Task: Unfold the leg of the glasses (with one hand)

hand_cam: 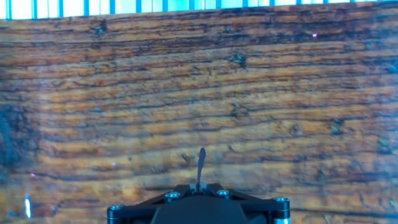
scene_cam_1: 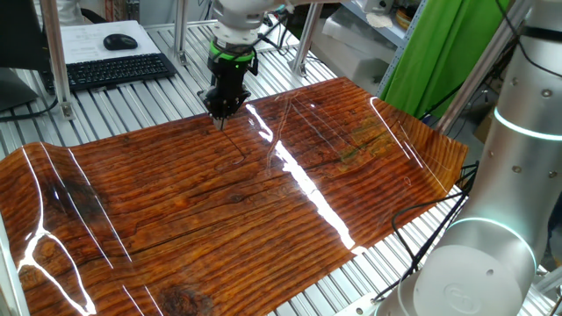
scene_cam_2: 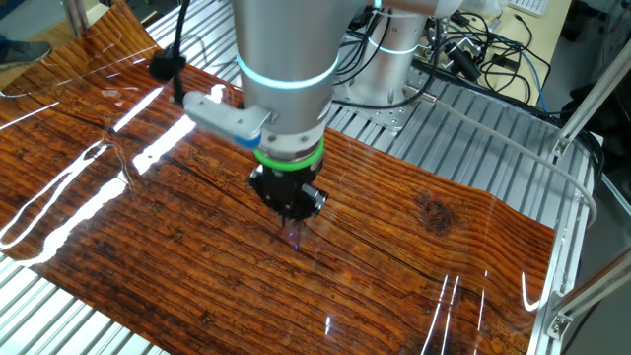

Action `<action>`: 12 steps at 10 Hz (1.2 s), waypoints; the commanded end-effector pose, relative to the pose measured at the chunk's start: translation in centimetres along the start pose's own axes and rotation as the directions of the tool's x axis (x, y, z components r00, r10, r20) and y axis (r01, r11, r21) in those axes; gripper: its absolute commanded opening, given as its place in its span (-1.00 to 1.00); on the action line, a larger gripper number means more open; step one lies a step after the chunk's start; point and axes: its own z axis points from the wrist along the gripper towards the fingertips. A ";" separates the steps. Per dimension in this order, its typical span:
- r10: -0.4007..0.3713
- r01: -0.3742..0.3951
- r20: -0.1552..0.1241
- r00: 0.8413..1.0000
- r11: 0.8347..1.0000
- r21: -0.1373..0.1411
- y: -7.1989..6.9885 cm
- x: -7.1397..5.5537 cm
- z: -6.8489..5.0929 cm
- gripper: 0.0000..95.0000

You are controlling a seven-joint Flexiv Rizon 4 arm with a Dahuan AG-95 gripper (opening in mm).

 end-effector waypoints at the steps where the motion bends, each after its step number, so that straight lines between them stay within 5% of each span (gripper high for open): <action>1: 0.044 -0.043 0.039 0.998 0.998 -0.036 -0.2 -0.5 -0.2 -1.00; 3: 0.056 -0.054 0.038 0.998 0.998 -0.040 -0.2 -1.5 -0.2 -1.00; 9: 0.083 -0.080 0.057 0.995 0.996 -0.046 0.0 -1.8 0.6 -1.00; 12: 0.090 -0.085 0.112 0.990 0.995 -0.043 0.0 -1.9 1.1 -1.00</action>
